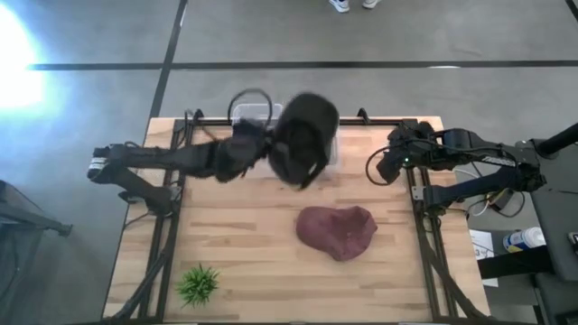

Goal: Pick & Place hat
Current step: Put the black cap into the right transparent bin, then put the pink cap into the left transparent bin, then return to Home Position

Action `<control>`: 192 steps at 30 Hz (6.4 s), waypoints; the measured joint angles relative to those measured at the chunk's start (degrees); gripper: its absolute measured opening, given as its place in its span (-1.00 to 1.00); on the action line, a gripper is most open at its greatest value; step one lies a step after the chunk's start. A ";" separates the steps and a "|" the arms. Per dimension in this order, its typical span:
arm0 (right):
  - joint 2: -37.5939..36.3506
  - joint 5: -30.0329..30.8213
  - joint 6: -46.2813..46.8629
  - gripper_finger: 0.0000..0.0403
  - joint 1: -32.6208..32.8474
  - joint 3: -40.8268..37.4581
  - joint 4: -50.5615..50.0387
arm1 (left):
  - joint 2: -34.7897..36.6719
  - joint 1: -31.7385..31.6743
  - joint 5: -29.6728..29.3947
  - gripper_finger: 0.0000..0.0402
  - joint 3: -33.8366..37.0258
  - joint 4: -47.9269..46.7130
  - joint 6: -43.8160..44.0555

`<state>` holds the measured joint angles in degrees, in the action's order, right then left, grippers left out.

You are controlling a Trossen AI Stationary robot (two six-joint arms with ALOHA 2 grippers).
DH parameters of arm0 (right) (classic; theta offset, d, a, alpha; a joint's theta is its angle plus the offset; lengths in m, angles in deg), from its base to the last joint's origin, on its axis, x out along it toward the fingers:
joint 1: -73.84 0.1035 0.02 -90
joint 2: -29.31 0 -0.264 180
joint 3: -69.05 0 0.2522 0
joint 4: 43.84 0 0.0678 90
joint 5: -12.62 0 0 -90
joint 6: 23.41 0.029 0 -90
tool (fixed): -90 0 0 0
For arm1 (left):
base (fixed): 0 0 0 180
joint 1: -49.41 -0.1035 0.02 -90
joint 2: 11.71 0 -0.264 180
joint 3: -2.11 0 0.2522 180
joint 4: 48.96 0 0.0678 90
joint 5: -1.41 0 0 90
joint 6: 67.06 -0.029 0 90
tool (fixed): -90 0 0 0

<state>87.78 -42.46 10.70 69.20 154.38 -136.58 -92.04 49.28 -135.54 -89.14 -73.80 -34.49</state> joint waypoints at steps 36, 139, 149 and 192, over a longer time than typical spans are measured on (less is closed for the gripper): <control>0.20 -37.35 -1.64 0.16 3.56 -16.23 8.99 | -25.52 -6.05 7.57 -0.21 -26.40 -14.03 -17.83; 11.42 -17.88 11.94 0.16 28.63 -23.54 24.01 | 16.27 7.79 -27.57 -0.94 22.43 18.59 -24.73; 14.01 -23.46 12.23 0.16 28.63 -23.54 24.22 | 8.06 -5.57 -0.74 -0.95 16.68 -33.01 30.79; -19.21 -17.26 -10.67 0.17 20.58 -21.39 57.42 | 29.70 -1.52 48.11 -0.54 32.21 19.42 -1.90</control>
<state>68.57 -59.71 0.04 89.78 132.99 -79.16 -62.34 47.76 -87.43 -56.94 -54.37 -36.38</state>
